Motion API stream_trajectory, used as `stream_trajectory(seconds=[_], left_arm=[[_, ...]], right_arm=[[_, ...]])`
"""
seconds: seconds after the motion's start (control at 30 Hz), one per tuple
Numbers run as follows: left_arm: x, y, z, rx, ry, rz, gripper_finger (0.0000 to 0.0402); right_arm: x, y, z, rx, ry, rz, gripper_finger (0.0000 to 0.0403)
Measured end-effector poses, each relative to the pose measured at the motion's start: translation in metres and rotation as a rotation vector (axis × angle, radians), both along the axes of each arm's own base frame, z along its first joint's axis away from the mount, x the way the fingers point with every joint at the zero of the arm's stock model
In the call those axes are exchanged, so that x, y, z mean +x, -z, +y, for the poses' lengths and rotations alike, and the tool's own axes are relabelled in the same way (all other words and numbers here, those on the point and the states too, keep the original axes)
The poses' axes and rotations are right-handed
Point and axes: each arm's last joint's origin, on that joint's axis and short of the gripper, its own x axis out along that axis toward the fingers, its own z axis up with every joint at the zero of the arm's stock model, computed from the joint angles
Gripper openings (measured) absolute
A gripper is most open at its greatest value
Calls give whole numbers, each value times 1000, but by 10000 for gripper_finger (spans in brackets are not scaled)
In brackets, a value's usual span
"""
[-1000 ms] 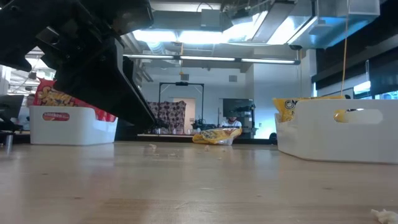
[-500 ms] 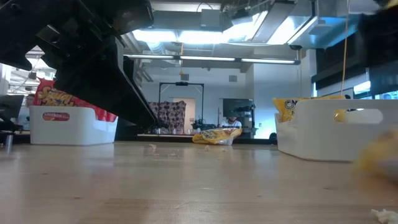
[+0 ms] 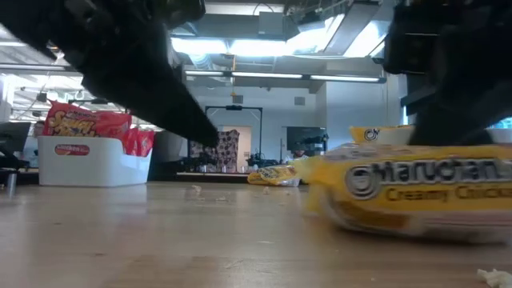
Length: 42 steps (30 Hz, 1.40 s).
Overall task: Sort Maruchan noodles
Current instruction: Put the bottom yellow noodle into the bottom white bin
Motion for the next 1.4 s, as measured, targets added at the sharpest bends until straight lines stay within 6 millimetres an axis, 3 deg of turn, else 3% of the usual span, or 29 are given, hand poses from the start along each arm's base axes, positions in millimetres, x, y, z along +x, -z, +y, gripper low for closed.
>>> stream_trajectory(seconds=[0.1, 0.23, 0.43, 0.67, 0.9, 1.17, 1.4], left_arm=[[4, -5, -3, -23, 42, -54, 143], [11, -13, -10, -62, 138, -159, 143], [28, -14, -15, -124, 209, -198, 143], [51, -3, -20, -161, 272, -152, 144], [61, 12, -10, -214, 275, -55, 144], [42, 11, 8, -76, 35, 144, 144], [5, -15, 14, 47, -180, 243, 144]], right_arm=[[7, -9, 2, -39, -63, -19, 209], [13, -35, 10, -100, -144, -40, 209], [5, -54, 24, -126, -257, 67, 209], [-19, -43, 38, -152, -342, 156, 209], [-21, -21, 36, -146, -332, 222, 209], [8, 2, 40, -106, -322, 90, 209], [48, -11, 25, -127, -294, -18, 209]])
